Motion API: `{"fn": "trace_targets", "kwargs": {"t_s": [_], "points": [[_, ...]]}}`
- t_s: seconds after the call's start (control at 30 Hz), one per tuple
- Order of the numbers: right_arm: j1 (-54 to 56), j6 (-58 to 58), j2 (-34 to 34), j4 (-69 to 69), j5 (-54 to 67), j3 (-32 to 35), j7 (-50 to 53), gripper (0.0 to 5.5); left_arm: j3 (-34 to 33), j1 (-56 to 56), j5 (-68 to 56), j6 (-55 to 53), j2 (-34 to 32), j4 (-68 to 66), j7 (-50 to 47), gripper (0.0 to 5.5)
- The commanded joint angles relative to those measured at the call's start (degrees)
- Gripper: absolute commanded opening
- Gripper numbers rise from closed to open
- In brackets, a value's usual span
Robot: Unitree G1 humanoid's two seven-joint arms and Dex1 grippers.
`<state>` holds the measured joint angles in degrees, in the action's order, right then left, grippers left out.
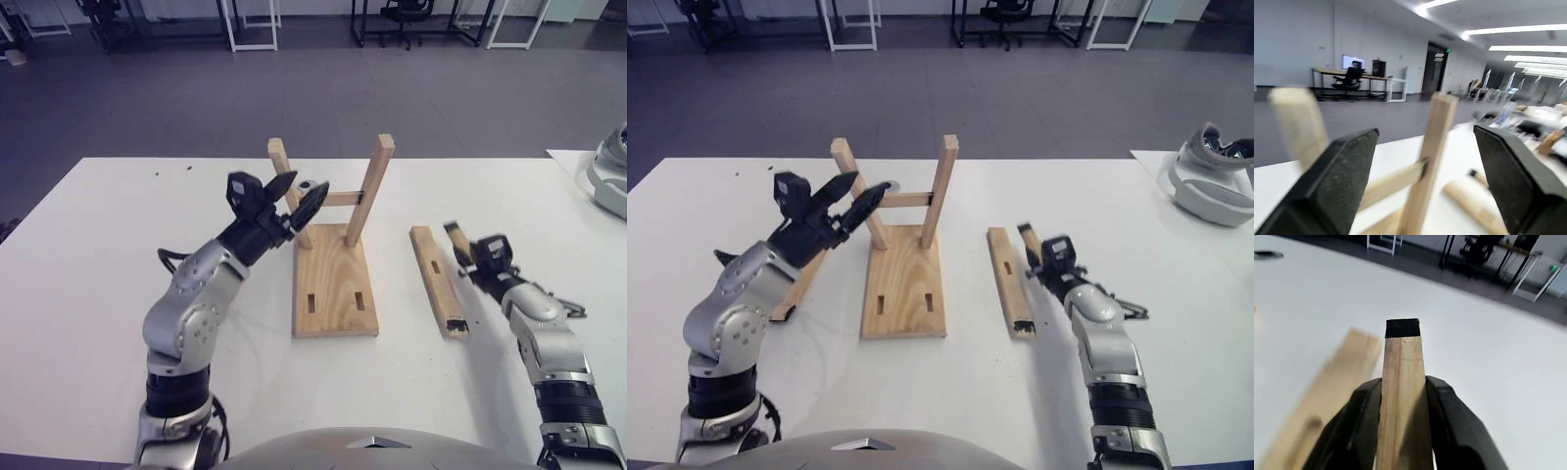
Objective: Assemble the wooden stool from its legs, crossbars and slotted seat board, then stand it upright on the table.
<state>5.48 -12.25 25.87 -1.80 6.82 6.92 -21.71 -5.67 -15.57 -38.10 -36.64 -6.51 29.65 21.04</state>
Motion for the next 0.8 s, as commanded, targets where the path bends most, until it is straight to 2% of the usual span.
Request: {"fn": "trace_targets", "kwargs": {"t_s": [0.03,0.13,0.17,0.3,0.37,0.6,0.63,0.8], "points": [[10.8,7.3,-2.4,-19.2,-0.9,-9.8,-4.7,1.31,-5.9,-11.4,-15.2,-4.5,4.2,-3.9,-6.5,3.60],[19.0,9.4,-6.9,-22.5,-3.0,-17.2,-5.4,1.31,-7.9,-15.8,-23.5,-6.1,5.4,-7.5,-10.3,3.60],[21.0,9.9,-8.0,-22.3,-3.1,-18.4,-5.6,1.31,-7.9,-16.4,-25.7,-6.6,5.5,-8.0,-10.8,3.40],[23.1,10.9,-9.4,-20.9,-3.2,-18.4,-5.2,1.31,-6.7,-15.3,-29.7,-7.6,4.5,-7.5,-12.2,2.75],[23.1,11.3,-9.5,-20.2,-3.4,-18.7,-5.4,1.31,-6.7,-14.8,-30.9,-7.4,4.0,-7.0,-13.1,2.20],[21.2,10.7,-9.4,-20.9,-4.5,-18.9,-5.3,1.31,-5.8,-14.6,-32.0,-5.9,3.2,-6.8,-14.3,1.12],[21.2,10.6,-9.4,-20.9,-4.6,-18.9,-5.3,1.31,-5.8,-14.4,-32.0,-5.7,3.2,-6.7,-14.5,0.81],[20.6,10.9,-9.2,-21.1,-5.0,-19.2,-5.6,1.31,-5.9,-14.0,-32.4,-4.9,3.0,-6.2,-14.7,0.54]]}}
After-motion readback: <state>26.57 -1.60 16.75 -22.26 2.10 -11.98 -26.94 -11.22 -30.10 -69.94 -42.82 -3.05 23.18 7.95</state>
